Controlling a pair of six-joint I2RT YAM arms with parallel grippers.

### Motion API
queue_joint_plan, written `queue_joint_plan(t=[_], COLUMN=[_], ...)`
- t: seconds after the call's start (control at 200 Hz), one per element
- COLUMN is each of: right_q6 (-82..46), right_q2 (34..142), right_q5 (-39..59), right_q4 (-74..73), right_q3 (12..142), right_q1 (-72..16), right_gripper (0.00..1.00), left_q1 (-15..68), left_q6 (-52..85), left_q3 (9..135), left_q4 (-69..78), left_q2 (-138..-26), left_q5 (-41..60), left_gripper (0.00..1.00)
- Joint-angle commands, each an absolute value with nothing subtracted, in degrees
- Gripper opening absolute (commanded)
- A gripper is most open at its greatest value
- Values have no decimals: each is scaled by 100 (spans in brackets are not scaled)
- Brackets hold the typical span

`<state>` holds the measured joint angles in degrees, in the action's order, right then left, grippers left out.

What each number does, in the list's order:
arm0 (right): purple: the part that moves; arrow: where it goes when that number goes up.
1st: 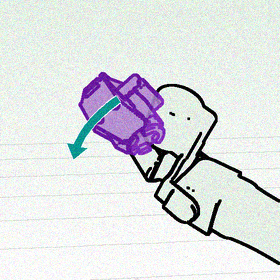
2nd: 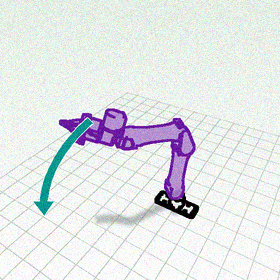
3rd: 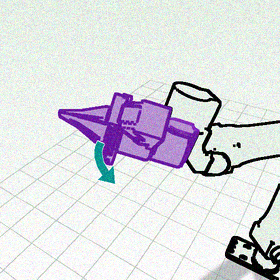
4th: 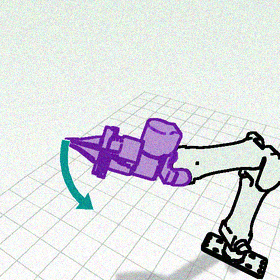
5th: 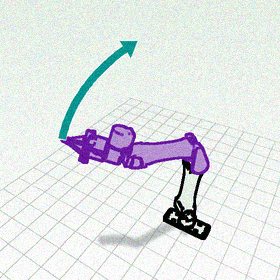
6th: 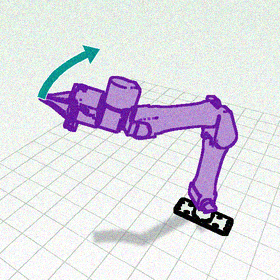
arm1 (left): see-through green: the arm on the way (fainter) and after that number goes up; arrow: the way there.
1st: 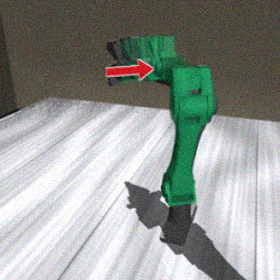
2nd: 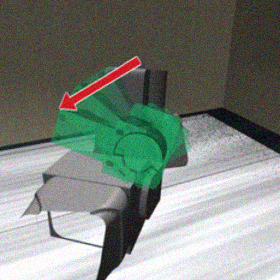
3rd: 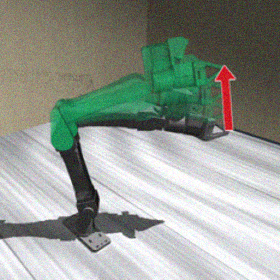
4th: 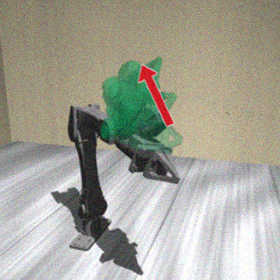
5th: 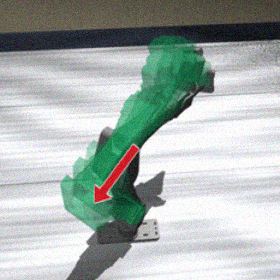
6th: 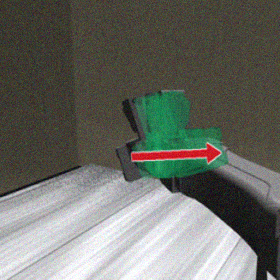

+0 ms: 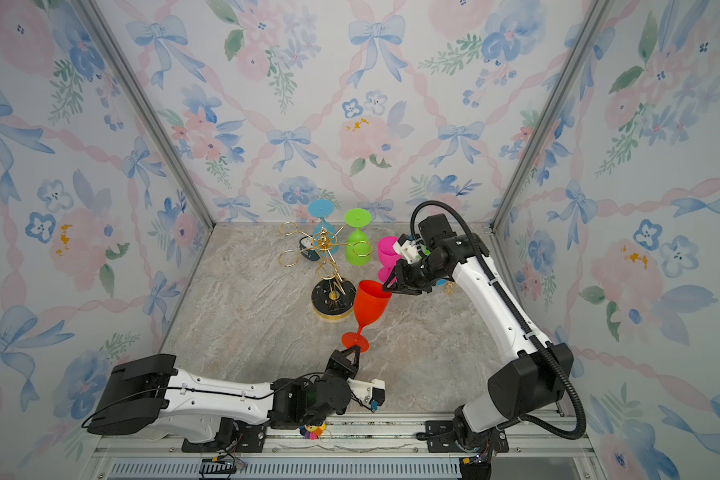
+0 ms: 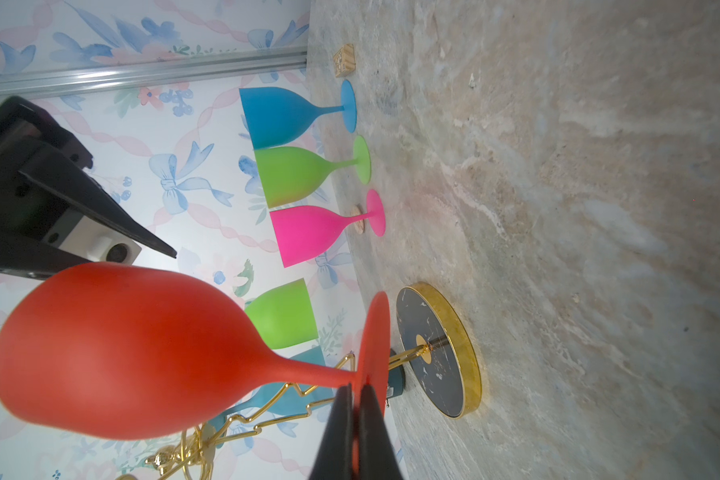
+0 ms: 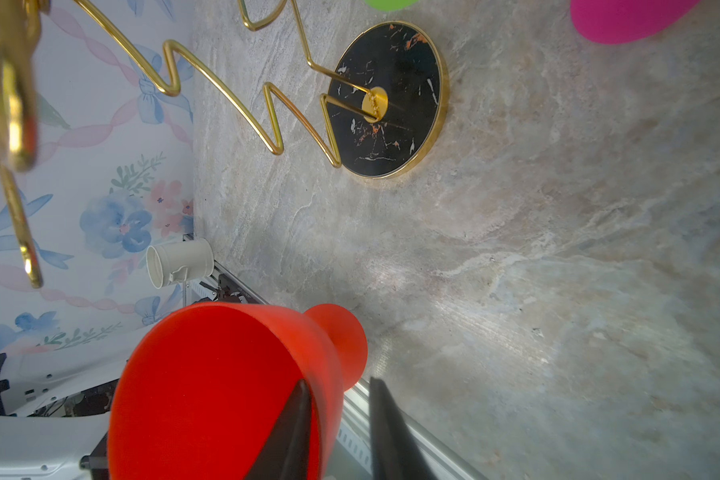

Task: Take the wine glass off the wine glass rack
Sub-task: 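Open the left gripper off the red glass base while the right carries it away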

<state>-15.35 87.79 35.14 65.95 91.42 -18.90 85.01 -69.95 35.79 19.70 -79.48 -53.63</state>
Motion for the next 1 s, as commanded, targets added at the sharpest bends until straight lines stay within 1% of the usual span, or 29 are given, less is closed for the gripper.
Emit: queue_joint_plan(t=[0.0,0.11,0.405,0.63,0.7,0.78,0.82,0.885,0.995], right_q6=[-1454,-1459,-1466,-1459,-1457,-1475,-1493,-1525,-1546], right_q2=[8859,8859,8780,8754,8739,8712,8694,8660,8574], right_q5=[3463,3470,3394,3400,3377,3335,3315,3267,3115], right_q4=[6795,6788,6785,6798,6771,6709,6653,6583,6495], right_q3=[9310,9278,9198,9160,9158,9137,9117,9102,9140], right_q1=[-1968,-2016,-2048,-2057,-2049,-2054,-2056,-2052,-2048], right_gripper=[23,19,6,0,0,0,0,0,0], left_q1=[8534,8532,8531,8534,8534,8533,8534,8534,8531], left_q6=[-7252,-7523,-7530,-7550,-7563,-7563,-7559,-7550,-7524], left_q3=[3439,3306,3331,3327,3318,3306,3298,3293,3246], left_q4=[2308,2589,2666,2717,2729,2741,2744,2743,2738], left_q2=[-8056,-8102,-8112,-8114,-8113,-8102,-8085,-8062,-8007], left_q5=[-5586,-5644,-5684,-5710,-5715,-5726,-5722,-5705,-5689], left_gripper=[0,0,0,0,8,12,15,23,39])
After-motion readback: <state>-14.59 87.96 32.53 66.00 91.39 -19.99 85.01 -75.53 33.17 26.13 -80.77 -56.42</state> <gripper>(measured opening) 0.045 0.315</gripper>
